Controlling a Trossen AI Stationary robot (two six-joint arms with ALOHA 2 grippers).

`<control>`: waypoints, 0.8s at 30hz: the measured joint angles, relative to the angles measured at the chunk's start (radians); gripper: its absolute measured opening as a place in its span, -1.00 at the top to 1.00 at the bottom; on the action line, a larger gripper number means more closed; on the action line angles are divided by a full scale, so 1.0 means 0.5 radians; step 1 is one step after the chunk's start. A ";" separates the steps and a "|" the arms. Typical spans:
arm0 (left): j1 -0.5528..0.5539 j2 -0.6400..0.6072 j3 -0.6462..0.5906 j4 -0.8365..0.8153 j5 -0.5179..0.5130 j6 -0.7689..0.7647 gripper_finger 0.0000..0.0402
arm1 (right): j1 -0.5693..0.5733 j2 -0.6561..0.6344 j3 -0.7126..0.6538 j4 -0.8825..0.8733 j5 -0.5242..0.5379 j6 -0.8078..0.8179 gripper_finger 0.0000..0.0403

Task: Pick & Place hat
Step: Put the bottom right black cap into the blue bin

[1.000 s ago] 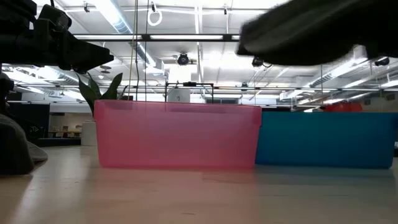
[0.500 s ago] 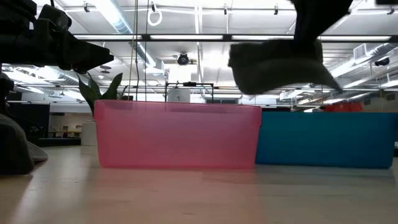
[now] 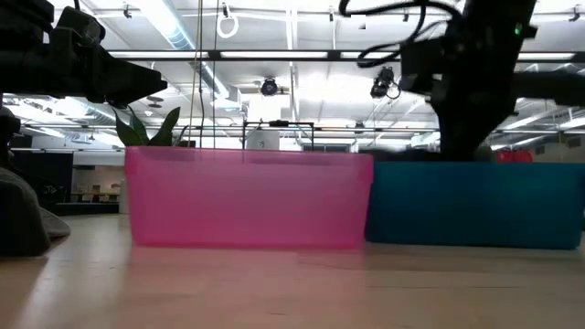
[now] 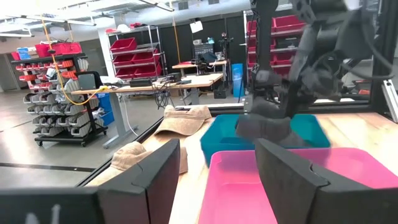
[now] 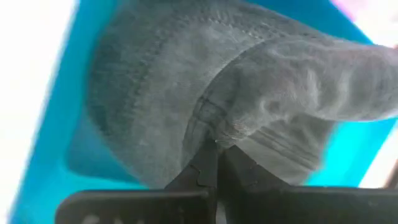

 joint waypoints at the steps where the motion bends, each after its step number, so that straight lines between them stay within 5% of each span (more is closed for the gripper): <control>1: -0.001 0.000 0.000 0.000 0.000 0.000 -0.06 | -0.014 0.000 -0.033 0.034 -0.032 0.001 0.99; 10: 0.000 0.000 0.000 0.000 0.000 -0.001 -0.06 | -0.144 -0.002 -0.244 0.249 -0.102 0.086 0.96; 24: 0.000 0.000 0.000 0.000 0.000 0.000 -0.06 | -0.173 -0.016 -0.258 0.276 -0.095 0.148 0.56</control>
